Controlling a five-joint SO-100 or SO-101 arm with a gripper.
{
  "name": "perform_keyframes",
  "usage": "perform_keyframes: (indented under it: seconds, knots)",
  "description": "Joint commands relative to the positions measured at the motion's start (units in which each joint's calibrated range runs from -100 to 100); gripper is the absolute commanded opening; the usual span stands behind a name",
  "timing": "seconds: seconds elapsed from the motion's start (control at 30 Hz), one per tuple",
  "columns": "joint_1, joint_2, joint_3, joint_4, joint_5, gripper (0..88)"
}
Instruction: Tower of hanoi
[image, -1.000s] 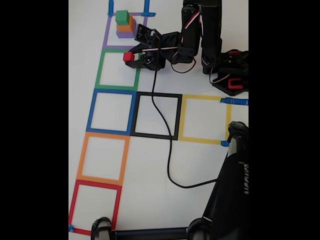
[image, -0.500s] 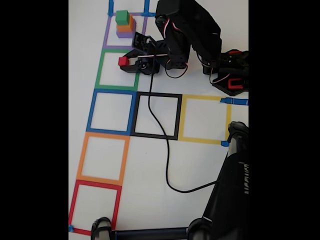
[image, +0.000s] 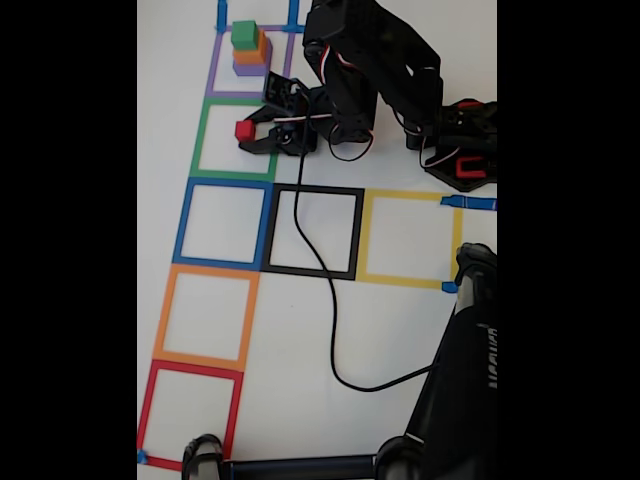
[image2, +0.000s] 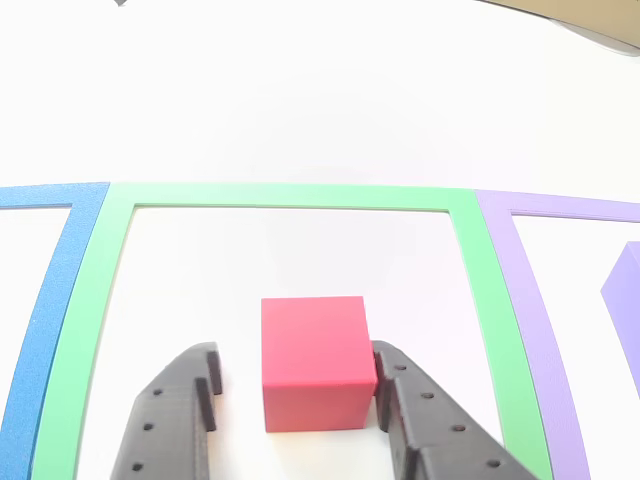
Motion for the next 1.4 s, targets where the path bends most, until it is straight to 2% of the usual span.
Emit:
perform_keyframes:
  seconds: [0.0, 0.3, 0.57, 0.8, 1.03, 1.17, 1.37]
  knots:
    - [-0.59, -0.27, -0.49, -1.65, 0.72, 18.8]
    - [0.66, -8.02, 2.87, -0.84, 0.72, 20.2]
    - [2.39, -27.89, 8.96, 14.22, 0.72, 15.1]
    - [5.93, -54.29, 10.60, 46.21, 0.72, 7.8]
    - [9.48, -84.33, 3.96, 91.55, 0.72, 3.2]
    - [11.78, -91.11, -9.59, 115.84, 0.72, 0.9]
    - [16.10, -90.46, -31.49, 136.41, 0.72, 0.9]
